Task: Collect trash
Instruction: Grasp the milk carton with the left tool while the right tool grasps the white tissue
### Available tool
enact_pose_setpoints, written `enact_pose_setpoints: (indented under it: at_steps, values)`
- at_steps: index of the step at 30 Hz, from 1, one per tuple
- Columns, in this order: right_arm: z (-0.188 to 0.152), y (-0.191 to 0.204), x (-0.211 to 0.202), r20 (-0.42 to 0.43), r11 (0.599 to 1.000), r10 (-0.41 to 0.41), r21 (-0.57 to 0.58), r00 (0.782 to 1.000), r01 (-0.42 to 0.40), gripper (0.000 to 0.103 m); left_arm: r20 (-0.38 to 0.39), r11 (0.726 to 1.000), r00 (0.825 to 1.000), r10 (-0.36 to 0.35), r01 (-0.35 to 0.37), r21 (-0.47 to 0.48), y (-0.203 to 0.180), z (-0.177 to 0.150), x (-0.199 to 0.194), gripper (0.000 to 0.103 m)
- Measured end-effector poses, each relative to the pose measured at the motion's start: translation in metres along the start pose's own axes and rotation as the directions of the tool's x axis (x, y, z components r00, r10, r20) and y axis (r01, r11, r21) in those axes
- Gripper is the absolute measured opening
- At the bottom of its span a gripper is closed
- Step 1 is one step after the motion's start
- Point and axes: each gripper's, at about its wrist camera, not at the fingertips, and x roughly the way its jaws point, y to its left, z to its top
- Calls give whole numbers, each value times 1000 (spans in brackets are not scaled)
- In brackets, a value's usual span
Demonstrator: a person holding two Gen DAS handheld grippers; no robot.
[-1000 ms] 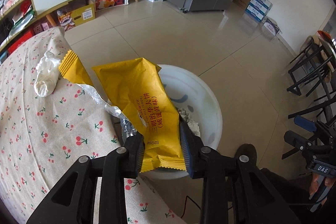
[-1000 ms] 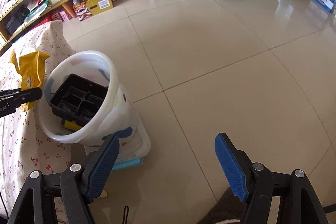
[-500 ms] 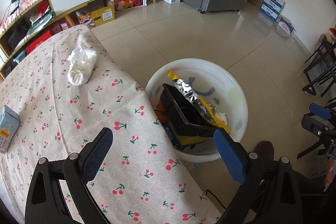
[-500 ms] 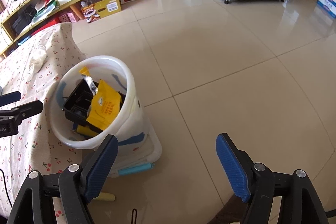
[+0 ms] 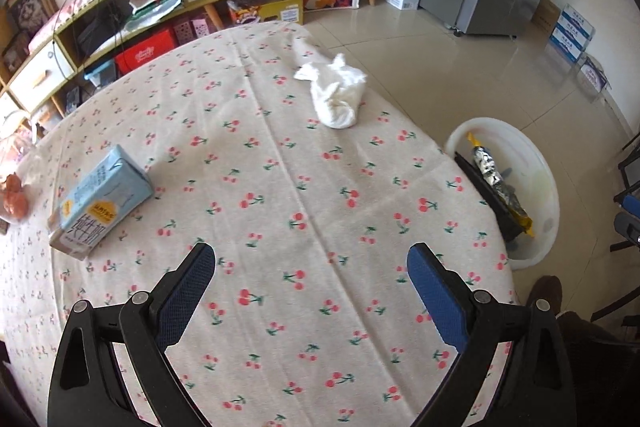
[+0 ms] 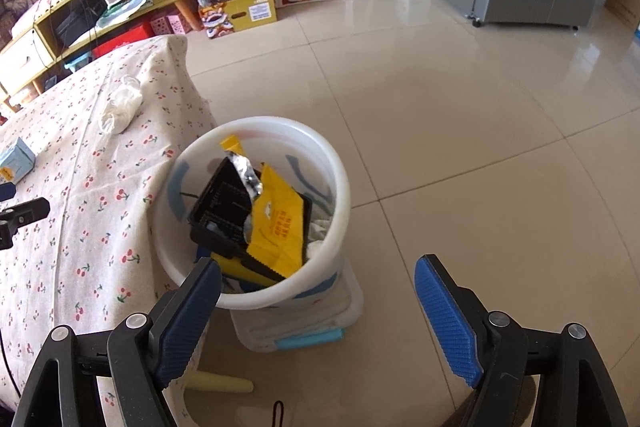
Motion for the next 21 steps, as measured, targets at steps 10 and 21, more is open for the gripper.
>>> enact_pose_setpoints:
  at_steps: [10,21]
  values:
    - [16,40,23,-18,999,31,-35,999,-31,84,-48,981,996,80,-87,-172,118,17,9,98]
    - [36,89,52,-38,995,62,-77,997,-65,84,-118,984,980,161,-169,-61,172,39,50,97]
